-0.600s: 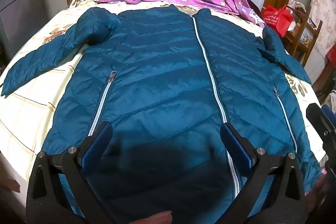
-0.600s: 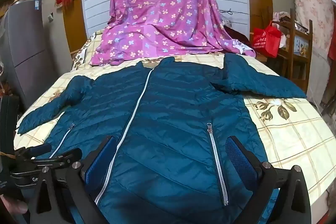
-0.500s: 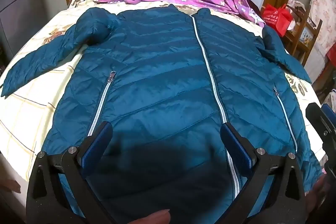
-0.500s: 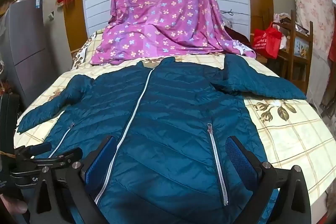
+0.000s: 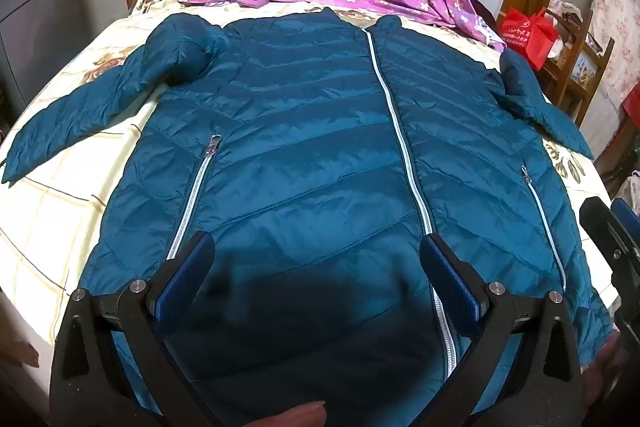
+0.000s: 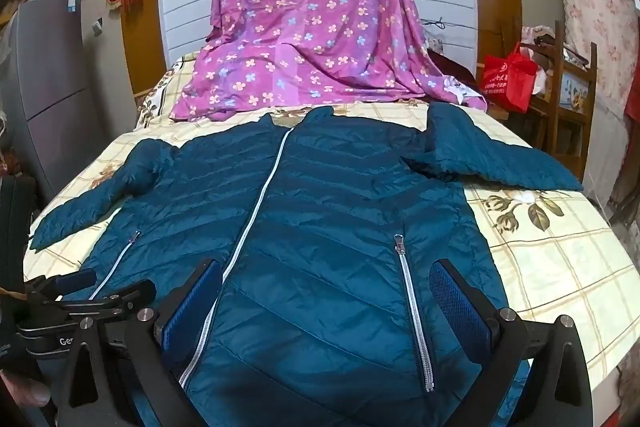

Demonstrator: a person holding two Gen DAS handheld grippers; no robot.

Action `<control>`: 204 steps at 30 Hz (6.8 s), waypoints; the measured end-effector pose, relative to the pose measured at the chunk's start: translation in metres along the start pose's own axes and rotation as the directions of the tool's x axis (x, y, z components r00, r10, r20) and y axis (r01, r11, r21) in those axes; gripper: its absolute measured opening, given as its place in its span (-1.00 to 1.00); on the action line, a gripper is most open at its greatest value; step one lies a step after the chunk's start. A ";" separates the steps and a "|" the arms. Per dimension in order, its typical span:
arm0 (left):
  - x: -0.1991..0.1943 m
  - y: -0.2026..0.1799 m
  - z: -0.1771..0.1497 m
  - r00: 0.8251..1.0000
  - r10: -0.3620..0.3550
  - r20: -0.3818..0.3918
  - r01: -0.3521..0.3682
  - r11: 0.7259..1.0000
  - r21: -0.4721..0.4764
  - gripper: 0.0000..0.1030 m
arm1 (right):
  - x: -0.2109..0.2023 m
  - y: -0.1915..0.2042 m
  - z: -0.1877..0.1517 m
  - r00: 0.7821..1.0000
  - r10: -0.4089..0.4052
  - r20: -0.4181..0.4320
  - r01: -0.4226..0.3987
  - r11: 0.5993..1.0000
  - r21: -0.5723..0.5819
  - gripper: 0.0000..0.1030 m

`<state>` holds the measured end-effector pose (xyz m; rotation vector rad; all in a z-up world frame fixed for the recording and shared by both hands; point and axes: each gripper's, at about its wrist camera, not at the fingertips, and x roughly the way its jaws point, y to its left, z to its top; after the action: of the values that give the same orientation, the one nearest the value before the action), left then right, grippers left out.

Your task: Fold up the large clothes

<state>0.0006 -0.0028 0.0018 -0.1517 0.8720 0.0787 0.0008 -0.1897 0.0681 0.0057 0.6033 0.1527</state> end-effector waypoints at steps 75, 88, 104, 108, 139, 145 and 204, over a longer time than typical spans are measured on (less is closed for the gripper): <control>0.001 0.006 -0.005 1.000 -0.028 -0.009 0.028 0.999 -0.034 0.99 | 0.014 0.010 -0.003 0.997 -0.041 -0.067 0.037 0.998 -0.049 1.00; 0.001 0.007 -0.005 1.000 -0.028 -0.007 0.028 0.999 -0.035 0.99 | 0.015 0.008 -0.004 0.997 -0.041 -0.071 0.038 0.998 -0.040 1.00; 0.001 0.008 -0.004 0.999 -0.031 -0.009 0.031 0.999 -0.036 0.99 | 0.014 0.006 -0.005 0.997 -0.041 -0.070 0.038 0.998 -0.041 1.00; 0.001 0.008 -0.004 0.999 -0.032 -0.009 0.032 0.999 -0.037 0.99 | 0.014 0.007 -0.004 0.997 -0.040 -0.070 0.037 0.999 -0.039 1.00; -0.007 0.003 -0.010 0.999 -0.045 -0.017 0.044 0.997 -0.059 0.99 | 0.015 0.008 -0.004 0.996 -0.043 -0.079 0.039 0.998 -0.044 1.00; -0.006 0.006 -0.009 0.999 -0.046 -0.017 0.045 0.997 -0.060 0.99 | 0.016 0.007 -0.004 0.996 -0.042 -0.080 0.039 0.999 -0.034 1.00; -0.005 0.010 -0.005 0.998 -0.058 -0.020 0.057 0.996 -0.069 0.99 | 0.016 0.006 -0.004 0.996 -0.042 -0.081 0.039 0.999 -0.035 1.00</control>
<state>-0.0082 0.0065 0.0016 -0.2423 0.8864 0.0535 0.0112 -0.1815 0.0560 -0.0451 0.6821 0.1240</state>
